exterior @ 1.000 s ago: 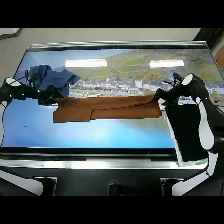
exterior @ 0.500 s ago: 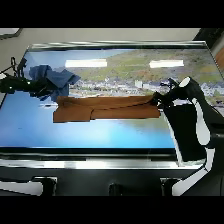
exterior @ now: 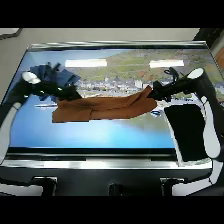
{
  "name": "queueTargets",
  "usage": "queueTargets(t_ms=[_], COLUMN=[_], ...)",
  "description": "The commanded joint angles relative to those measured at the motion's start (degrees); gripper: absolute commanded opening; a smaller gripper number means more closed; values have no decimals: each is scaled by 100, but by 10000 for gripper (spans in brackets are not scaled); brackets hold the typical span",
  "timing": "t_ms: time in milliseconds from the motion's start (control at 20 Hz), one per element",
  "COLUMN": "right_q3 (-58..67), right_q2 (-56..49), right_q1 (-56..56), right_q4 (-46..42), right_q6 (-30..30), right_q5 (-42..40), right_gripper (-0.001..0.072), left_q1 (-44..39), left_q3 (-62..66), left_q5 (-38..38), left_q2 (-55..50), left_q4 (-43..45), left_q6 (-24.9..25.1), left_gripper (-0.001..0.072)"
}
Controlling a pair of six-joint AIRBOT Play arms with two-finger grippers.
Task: Fold the shirts.
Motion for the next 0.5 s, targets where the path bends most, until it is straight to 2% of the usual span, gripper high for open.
queueTargets(t_ms=[0, 150, 350, 450], right_q3=[2, 4, 4, 4], right_q2=[835, 1613, 2516, 2750], right_q1=[258, 625, 675, 675], right_q4=[415, 413, 389, 387], right_q6=[227, 522, 1091, 1274], right_q5=[678, 809, 811, 820], right_gripper=[31, 32, 32, 33], left_q1=[-1322, -1976, -2474, -2752], left_q3=[-400, -354, -356, -356], left_q5=[1270, 1659, 1871, 2164], left_q2=[-479, -1239, -1755, -1829], left_q4=[-942, -2280, -2924, -3683], left_q6=[-7, 9, -11, 68], left_gripper=[31, 32, 32, 32])
